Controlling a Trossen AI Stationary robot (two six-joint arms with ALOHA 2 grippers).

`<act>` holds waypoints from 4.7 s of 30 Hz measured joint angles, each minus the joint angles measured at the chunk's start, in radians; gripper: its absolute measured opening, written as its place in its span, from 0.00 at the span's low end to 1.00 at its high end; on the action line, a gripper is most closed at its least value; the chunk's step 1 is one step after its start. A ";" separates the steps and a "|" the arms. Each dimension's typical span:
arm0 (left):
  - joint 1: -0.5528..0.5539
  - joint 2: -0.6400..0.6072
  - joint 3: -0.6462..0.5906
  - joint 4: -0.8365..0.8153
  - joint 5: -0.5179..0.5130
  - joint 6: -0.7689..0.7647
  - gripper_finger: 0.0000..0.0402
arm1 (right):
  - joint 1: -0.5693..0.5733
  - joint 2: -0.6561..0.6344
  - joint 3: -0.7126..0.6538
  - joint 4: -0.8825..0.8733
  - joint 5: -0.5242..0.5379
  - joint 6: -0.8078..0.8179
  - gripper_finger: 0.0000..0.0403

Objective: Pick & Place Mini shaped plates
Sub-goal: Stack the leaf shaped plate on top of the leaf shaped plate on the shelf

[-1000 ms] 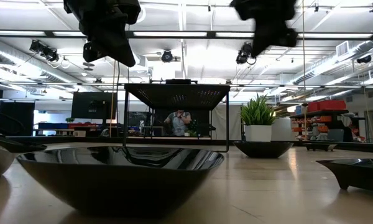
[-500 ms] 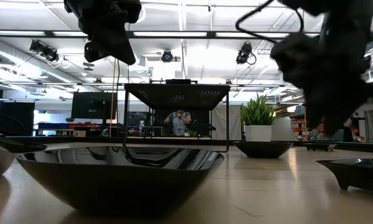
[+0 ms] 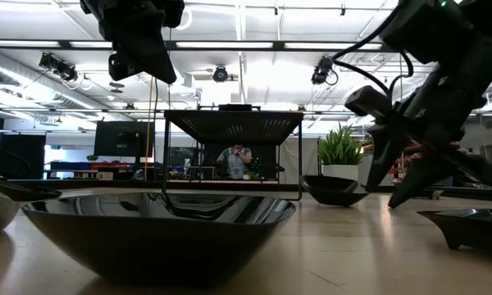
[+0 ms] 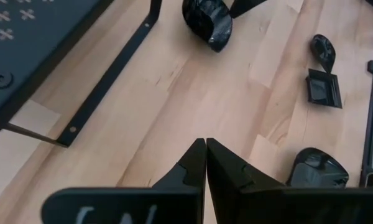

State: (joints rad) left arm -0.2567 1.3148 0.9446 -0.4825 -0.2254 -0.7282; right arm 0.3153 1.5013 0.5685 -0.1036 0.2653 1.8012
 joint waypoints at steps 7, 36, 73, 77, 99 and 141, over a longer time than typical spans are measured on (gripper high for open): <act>0.003 0.000 0.000 0.005 -0.025 -0.001 0.03 | -0.001 0.001 -0.010 0.069 -0.019 -0.033 0.24; 0.003 0.000 0.000 0.007 -0.044 -0.001 0.03 | -0.002 0.000 -0.010 0.047 0.066 0.022 0.02; 0.052 0.068 0.001 0.482 -0.217 0.374 0.48 | -0.086 0.025 0.633 -0.345 0.120 -0.681 0.00; 0.052 0.079 0.001 0.485 -0.242 0.373 0.42 | -0.091 0.025 0.633 -0.338 0.120 -0.685 0.00; 0.052 0.079 0.000 0.468 -0.249 0.308 0.03 | -0.117 -0.005 0.635 -0.422 -0.040 -0.774 0.27; 0.893 0.104 0.253 0.005 0.159 0.210 0.03 | -0.359 -0.206 0.633 -0.716 0.277 -1.594 0.30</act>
State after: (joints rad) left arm 0.6367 1.4190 1.1979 -0.4773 -0.0662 -0.5184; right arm -0.0438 1.2949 1.2018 -0.8192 0.5419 0.2068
